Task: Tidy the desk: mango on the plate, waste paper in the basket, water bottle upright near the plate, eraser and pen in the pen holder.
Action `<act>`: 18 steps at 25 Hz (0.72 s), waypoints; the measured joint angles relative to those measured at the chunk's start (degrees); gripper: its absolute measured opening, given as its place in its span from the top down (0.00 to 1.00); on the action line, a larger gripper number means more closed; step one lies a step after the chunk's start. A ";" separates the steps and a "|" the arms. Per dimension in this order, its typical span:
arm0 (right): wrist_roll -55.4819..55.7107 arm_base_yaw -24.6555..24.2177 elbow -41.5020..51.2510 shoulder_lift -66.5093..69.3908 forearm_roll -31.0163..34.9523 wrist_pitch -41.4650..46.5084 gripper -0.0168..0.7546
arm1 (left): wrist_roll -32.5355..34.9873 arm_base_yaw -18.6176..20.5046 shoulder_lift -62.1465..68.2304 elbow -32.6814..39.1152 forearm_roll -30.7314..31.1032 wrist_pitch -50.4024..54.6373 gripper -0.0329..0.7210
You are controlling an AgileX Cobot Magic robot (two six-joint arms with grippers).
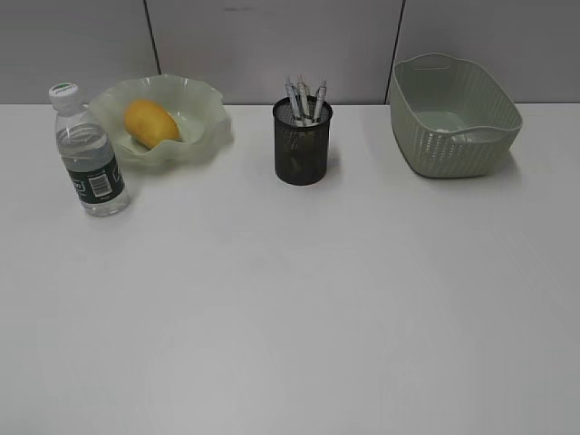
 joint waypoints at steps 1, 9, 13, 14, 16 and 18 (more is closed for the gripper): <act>0.00 -0.78 0.00 -0.96 0.00 0.00 0.29 | 0.00 1.12 -0.71 0.00 0.00 0.00 0.50; 0.00 -1.57 0.00 -2.29 0.00 0.00 0.29 | 0.00 5.30 -3.32 0.04 -0.10 -0.07 0.60; 0.00 -1.64 0.00 -4.29 0.00 -0.06 0.29 | 0.00 5.41 -3.32 0.10 -0.10 -0.07 0.63; 0.00 -1.64 0.01 -4.51 0.00 0.00 0.29 | 0.00 5.41 -3.32 0.10 -0.10 -0.07 0.64; 0.00 -1.64 0.06 -4.67 0.30 0.00 0.29 | 0.00 5.41 -3.32 0.10 -0.16 -0.07 0.64; 0.00 -1.64 0.06 -4.74 0.61 -0.06 0.29 | 0.00 5.41 -3.32 0.10 -0.16 -0.07 0.64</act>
